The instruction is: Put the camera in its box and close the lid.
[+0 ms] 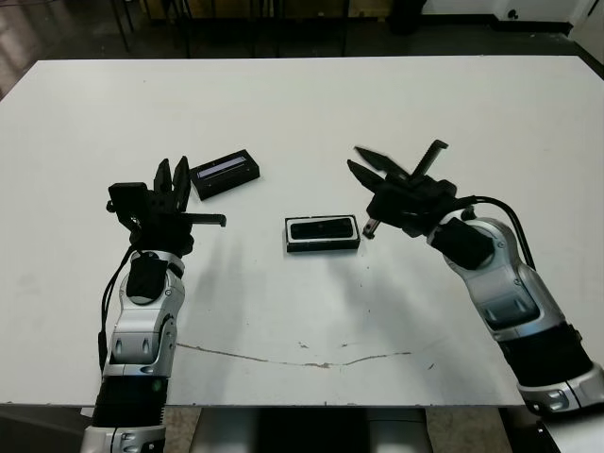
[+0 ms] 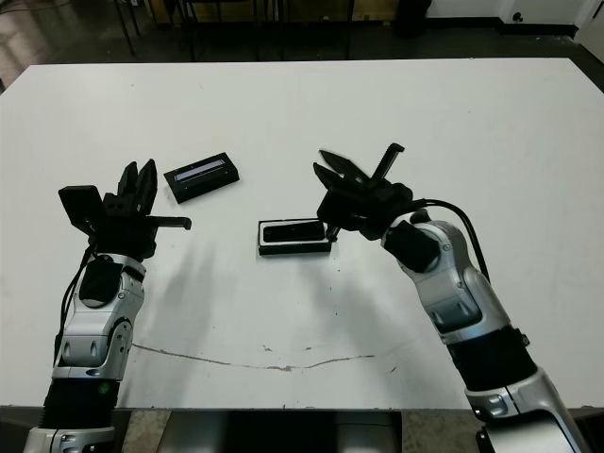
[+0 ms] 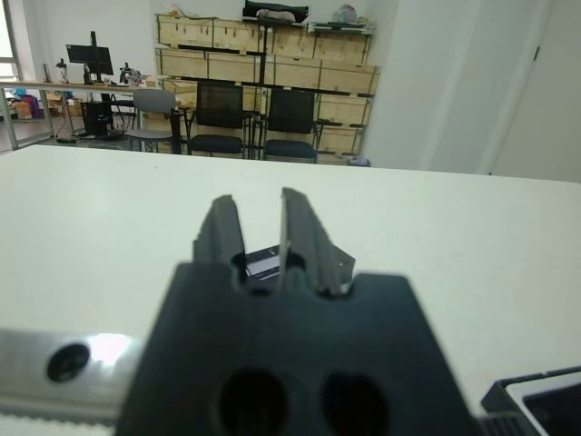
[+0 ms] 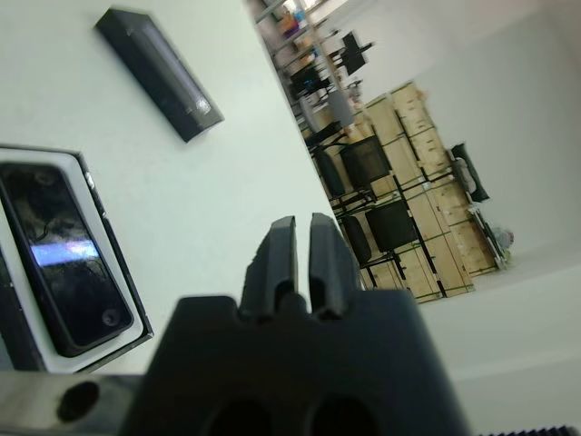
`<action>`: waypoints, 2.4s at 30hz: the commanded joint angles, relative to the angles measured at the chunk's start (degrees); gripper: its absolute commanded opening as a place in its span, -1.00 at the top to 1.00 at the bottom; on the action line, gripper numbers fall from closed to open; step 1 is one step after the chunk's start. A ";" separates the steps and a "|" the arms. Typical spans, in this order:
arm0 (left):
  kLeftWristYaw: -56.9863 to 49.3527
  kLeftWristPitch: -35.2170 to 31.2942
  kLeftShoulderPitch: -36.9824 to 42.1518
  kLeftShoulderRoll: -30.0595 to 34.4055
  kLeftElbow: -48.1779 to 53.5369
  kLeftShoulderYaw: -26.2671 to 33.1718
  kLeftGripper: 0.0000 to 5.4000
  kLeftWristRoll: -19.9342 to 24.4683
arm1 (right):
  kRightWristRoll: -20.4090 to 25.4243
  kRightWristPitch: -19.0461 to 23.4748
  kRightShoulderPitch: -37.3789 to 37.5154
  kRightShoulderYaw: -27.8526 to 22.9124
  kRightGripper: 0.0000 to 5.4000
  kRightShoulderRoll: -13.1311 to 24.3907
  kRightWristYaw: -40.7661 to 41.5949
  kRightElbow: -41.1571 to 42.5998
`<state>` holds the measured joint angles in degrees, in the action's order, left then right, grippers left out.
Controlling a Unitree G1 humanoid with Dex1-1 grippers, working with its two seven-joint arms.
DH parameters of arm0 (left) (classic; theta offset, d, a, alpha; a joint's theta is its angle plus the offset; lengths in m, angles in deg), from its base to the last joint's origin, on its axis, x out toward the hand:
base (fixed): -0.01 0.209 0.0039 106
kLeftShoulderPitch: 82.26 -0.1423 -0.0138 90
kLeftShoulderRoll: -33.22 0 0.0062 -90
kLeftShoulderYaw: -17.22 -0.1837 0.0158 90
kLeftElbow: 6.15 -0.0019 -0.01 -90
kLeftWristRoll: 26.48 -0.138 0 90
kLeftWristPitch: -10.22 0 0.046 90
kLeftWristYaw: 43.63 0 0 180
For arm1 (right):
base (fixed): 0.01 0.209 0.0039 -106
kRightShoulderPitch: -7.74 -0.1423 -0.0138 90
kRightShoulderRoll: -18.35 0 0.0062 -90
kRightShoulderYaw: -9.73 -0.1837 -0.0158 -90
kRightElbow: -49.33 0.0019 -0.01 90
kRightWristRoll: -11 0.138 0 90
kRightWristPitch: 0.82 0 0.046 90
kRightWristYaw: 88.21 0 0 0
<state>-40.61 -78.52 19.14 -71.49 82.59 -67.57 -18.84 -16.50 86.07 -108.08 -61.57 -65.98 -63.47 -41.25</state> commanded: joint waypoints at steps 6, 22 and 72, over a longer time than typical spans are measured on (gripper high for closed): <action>-0.30 -1.06 -0.33 0.50 -0.07 0.22 1.00 -0.50 | -0.14 1.06 -1.58 3.97 1.00 0.89 6.50 -5.30; -0.68 -1.21 -0.69 0.49 0.52 0.04 1.00 -0.79 | 2.67 9.35 -0.29 7.24 1.00 3.21 21.71 -5.70; 49.08 4.00 42.67 25.29 -57.11 -9.99 -0.34 -7.14 | 49.70 27.57 6.11 -26.93 1.00 -10.02 -3.16 5.56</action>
<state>6.49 -74.86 60.60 -45.16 29.81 -76.94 -25.33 33.39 113.69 -103.27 -88.23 -76.90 -66.84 -35.78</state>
